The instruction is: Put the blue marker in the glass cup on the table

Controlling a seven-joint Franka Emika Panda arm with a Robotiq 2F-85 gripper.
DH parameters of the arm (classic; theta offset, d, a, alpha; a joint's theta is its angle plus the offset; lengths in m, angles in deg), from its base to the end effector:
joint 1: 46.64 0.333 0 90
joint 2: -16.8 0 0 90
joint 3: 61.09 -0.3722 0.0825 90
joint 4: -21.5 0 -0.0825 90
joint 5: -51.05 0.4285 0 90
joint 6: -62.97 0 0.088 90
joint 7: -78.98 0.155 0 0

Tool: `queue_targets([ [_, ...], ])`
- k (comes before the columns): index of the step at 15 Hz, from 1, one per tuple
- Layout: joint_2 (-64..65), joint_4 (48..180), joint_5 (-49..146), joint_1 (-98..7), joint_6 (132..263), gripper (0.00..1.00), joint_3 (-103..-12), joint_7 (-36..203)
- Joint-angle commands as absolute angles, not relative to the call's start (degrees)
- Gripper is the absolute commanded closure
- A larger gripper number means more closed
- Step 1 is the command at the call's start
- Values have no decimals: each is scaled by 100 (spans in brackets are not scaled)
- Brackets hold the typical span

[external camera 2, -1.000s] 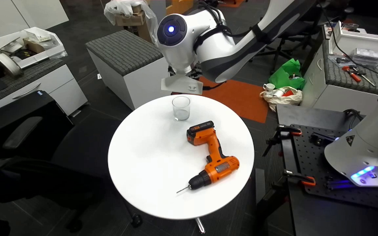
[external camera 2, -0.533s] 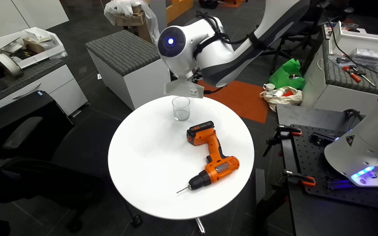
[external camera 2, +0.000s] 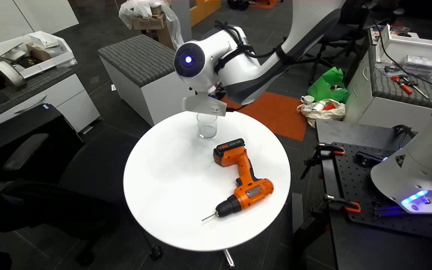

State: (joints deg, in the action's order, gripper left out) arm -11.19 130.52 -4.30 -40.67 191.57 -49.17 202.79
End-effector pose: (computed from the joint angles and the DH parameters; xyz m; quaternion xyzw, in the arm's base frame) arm 0.6790 -0.1194 0.2310 0.6566 -0.6443 0.2933 0.2603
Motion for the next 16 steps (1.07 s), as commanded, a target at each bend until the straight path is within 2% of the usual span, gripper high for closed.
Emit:
queue_targets([
  [1,-1366,12701,-576,-4099,18855,94,-5077,20487],
  [16,-2007,12092,-557,-3961,18140,94,-5246,20362],
])
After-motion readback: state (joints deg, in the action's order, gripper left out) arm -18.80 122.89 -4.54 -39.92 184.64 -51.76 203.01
